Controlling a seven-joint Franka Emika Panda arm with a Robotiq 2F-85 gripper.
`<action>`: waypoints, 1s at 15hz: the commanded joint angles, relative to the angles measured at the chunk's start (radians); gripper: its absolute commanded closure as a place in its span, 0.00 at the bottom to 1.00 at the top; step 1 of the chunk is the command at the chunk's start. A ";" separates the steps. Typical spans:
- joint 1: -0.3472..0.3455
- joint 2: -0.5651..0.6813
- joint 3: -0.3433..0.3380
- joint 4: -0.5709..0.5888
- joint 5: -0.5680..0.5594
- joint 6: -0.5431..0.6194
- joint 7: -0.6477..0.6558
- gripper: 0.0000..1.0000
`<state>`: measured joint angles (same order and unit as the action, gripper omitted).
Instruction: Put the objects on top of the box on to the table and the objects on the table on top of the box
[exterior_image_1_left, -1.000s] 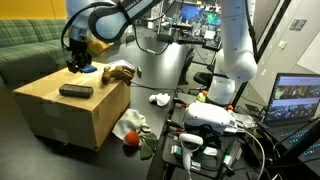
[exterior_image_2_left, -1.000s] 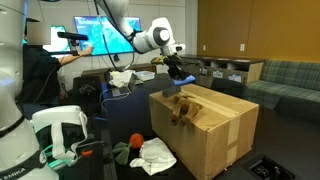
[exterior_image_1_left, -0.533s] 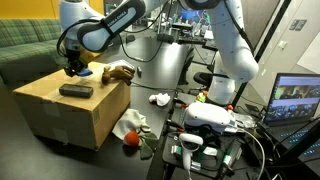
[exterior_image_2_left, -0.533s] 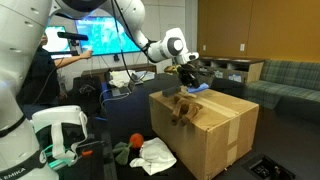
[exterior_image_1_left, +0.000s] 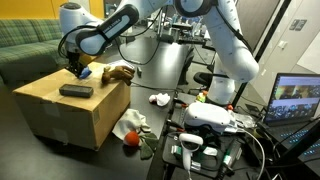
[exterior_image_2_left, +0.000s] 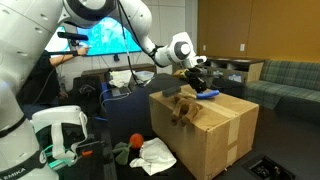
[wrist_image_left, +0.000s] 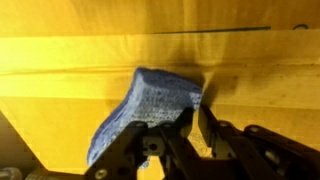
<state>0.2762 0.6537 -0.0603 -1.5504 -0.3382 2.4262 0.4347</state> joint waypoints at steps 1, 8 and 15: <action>0.023 -0.007 -0.029 0.027 -0.011 -0.007 -0.003 0.51; 0.016 -0.142 0.013 -0.106 0.029 0.023 -0.021 0.01; -0.056 -0.355 0.146 -0.381 0.210 0.119 -0.184 0.00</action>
<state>0.2657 0.4063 0.0321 -1.7813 -0.2168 2.4781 0.3432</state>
